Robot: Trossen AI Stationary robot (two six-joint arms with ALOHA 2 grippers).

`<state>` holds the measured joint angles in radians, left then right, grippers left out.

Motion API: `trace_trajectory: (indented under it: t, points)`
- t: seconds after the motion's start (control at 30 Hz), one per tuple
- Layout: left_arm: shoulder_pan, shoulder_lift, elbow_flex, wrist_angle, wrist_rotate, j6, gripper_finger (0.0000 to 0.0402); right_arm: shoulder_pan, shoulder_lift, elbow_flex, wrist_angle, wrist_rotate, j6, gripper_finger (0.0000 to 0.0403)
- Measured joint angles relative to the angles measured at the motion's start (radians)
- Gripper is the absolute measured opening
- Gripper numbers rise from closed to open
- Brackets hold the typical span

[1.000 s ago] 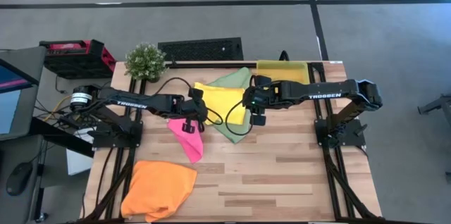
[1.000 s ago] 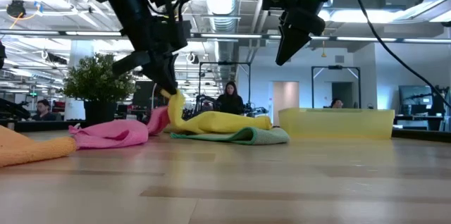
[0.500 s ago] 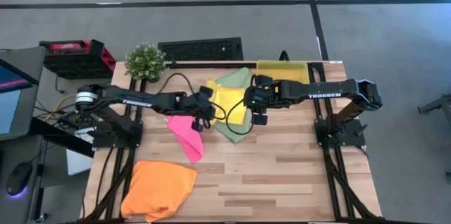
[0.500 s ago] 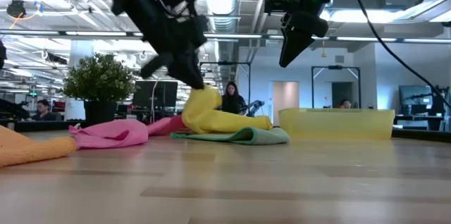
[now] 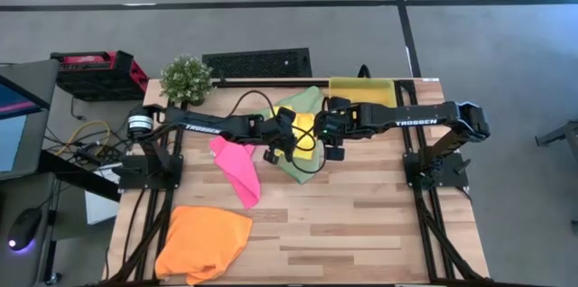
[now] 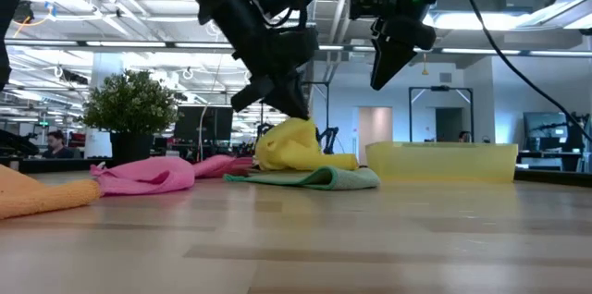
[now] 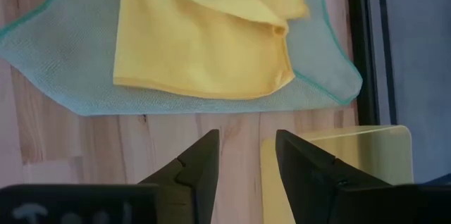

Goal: Fold microfiber towels
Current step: Fold the yellow towel

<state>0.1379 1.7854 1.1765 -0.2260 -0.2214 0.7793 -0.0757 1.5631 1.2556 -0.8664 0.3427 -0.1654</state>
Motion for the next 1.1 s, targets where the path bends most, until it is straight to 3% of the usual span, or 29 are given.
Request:
trace_trajectory:
  t: [0.37,0.73,1.1]
  points:
    - [-0.003,0.001,0.008,0.055,0.111,0.082,0.0000,0.000,0.000,0.000,-0.016,0.002,0.000,0.0164]
    - [-0.003,0.001,0.008,0.083,0.103,0.041,0.0004,0.000,0.000,0.000,-0.016,0.002,0.000,0.0164]
    - [0.000,0.026,0.007,0.089,0.103,-0.065,0.0104,0.000,0.000,0.000,-0.017,0.000,0.000,0.0164]
